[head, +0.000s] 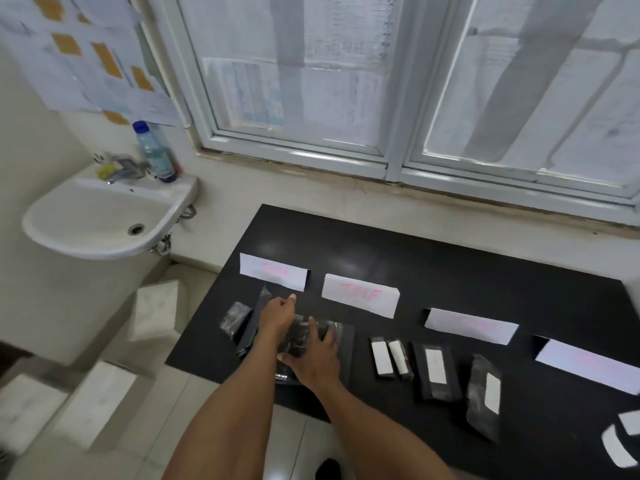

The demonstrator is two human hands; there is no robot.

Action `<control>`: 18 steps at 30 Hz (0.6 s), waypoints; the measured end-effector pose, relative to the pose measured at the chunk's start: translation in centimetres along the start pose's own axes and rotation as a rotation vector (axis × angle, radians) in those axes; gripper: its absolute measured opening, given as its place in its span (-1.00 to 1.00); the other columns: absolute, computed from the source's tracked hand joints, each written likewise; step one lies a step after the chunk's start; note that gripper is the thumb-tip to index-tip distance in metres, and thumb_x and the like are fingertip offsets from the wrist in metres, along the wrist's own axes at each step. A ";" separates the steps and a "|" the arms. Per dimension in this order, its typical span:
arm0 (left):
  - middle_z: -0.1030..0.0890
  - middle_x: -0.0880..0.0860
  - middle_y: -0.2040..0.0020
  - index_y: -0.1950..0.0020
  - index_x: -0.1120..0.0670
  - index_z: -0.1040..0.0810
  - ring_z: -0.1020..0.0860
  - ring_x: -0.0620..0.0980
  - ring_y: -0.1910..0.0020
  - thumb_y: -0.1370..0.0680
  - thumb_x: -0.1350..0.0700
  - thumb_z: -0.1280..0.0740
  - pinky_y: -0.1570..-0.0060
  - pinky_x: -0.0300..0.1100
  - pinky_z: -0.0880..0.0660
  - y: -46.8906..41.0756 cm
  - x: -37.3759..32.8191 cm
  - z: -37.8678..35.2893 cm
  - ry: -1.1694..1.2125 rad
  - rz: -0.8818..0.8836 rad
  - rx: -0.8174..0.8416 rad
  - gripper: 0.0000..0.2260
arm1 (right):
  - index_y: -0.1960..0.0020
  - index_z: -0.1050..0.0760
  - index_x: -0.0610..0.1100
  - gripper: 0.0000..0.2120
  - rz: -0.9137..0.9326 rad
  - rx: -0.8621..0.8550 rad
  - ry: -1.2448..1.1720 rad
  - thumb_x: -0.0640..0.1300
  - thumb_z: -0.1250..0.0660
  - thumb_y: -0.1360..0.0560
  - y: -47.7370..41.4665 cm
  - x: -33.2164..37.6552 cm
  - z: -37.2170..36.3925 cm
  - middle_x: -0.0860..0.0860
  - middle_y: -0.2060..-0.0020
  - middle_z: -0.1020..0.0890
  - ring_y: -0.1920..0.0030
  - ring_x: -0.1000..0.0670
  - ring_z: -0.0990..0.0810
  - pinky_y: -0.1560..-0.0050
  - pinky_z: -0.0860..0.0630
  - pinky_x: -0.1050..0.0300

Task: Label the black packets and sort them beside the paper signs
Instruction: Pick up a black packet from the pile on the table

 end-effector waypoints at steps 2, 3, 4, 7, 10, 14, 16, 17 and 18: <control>-0.58 0.16 0.04 0.13 0.20 -0.54 -0.53 0.13 0.03 -0.64 -0.09 -0.12 0.07 -0.12 -0.36 0.0 0.6 0.5 -0.029 0.004 0.040 -0.59 | -0.56 0.16 0.14 0.05 -0.013 0.044 0.065 0.25 -0.46 -0.32 0.0 0.6 -0.5 -0.21 -0.55 0.08 -0.51 -0.26 -0.10 -0.42 -0.28 -0.16; -0.59 0.17 -0.03 0.03 0.22 -0.56 -0.52 0.13 -0.01 -0.64 -0.09 -0.12 0.04 -0.12 -0.37 0.1 0.7 0.6 -0.043 0.001 0.059 -0.59 | -0.56 0.16 0.14 0.06 -0.024 0.044 0.072 0.22 -0.48 -0.32 -0.1 0.6 -0.6 -0.23 -0.54 0.03 -0.50 -0.26 -0.13 -0.41 -0.29 -0.15; -0.59 0.18 -0.09 -0.05 0.22 -0.56 -0.53 0.13 -0.05 -0.64 -0.09 -0.12 0.01 -0.11 -0.38 0.1 0.9 0.8 -0.057 -0.005 0.068 -0.59 | -0.56 0.16 0.14 0.06 -0.031 0.041 0.074 0.20 -0.49 -0.32 -0.2 0.8 -0.6 -0.24 -0.53 -0.03 -0.48 -0.27 -0.17 -0.40 -0.30 -0.14; -0.57 0.22 -0.19 -0.17 0.22 -0.52 -0.51 0.18 -0.17 -0.64 -0.04 -0.14 -0.13 -0.05 -0.42 0.3 1.3 1.2 -0.179 -0.046 0.090 -0.64 | -0.56 0.17 0.11 0.09 -0.025 0.018 0.084 0.14 -0.50 -0.29 -0.3 0.9 -0.4 -0.25 -0.50 -0.10 -0.46 -0.26 -0.22 -0.38 -0.32 -0.12; -0.55 0.21 -0.26 -0.25 0.21 -0.49 -0.50 0.19 -0.23 -0.63 0.04 -0.17 -0.19 -0.04 -0.45 0.3 1.6 1.1 -0.385 -0.122 0.112 -0.69 | -0.56 0.17 0.08 0.12 0.015 0.006 0.089 0.14 -0.50 -0.26 -0.2 0.4 -0.1 -0.23 -0.52 -0.06 -0.48 -0.24 -0.20 -0.40 -0.30 -0.11; -0.53 0.22 -0.27 -0.28 0.15 -0.45 -0.50 0.21 -0.23 -0.60 0.01 -0.17 -0.18 0.01 -0.47 0.3 0.9 0.5 -0.508 -0.156 0.117 -0.67 | -0.56 0.14 0.09 0.13 -0.006 -0.057 -0.022 0.21 -0.49 -0.20 0.1 -0.8 0.9 -0.17 -0.49 -0.19 -0.43 -0.23 -0.29 -0.37 -0.33 -0.10; -0.51 0.20 -0.31 -0.33 0.14 -0.42 -0.49 0.18 -0.27 -0.60 -0.04 -0.19 -0.22 0.00 -0.45 0.4 0.1 -0.3 -0.449 -0.144 0.132 -0.62 | -0.55 0.14 0.10 0.14 -0.016 -0.118 -0.114 0.25 -0.48 -0.19 0.2 -1.5 2.0 -0.14 -0.47 -0.24 -0.41 -0.20 -0.32 -0.35 -0.37 -0.09; -0.50 0.19 -0.33 -0.36 0.14 -0.40 -0.48 0.18 -0.28 -0.59 -0.07 -0.20 -0.24 0.00 -0.45 0.6 -0.4 -0.8 -0.411 -0.141 0.140 -0.59 | -0.55 0.14 0.10 0.15 -0.016 -0.152 -0.148 0.27 -0.47 -0.18 0.3 -1.8 2.7 -0.13 -0.45 -0.26 -0.39 -0.18 -0.34 -0.33 -0.39 -0.09; -0.48 0.19 -0.36 -0.38 0.14 -0.38 -0.47 0.18 -0.30 -0.58 -0.10 -0.22 -0.25 -0.02 -0.43 0.7 -0.9 -1.4 -0.370 -0.138 0.152 -0.54 | -0.55 0.14 0.09 0.14 -0.009 -0.190 -0.170 0.29 -0.46 -0.19 0.5 -2.1 3.5 -0.11 -0.43 -0.29 -0.37 -0.17 -0.37 -0.31 -0.41 -0.09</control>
Point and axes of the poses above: each hand's wrist, its own y-axis away from the middle knuckle, its own z-axis out of the back of the hand, x = y × z, the point moved 1 cm from there along -y, towards the middle knuckle
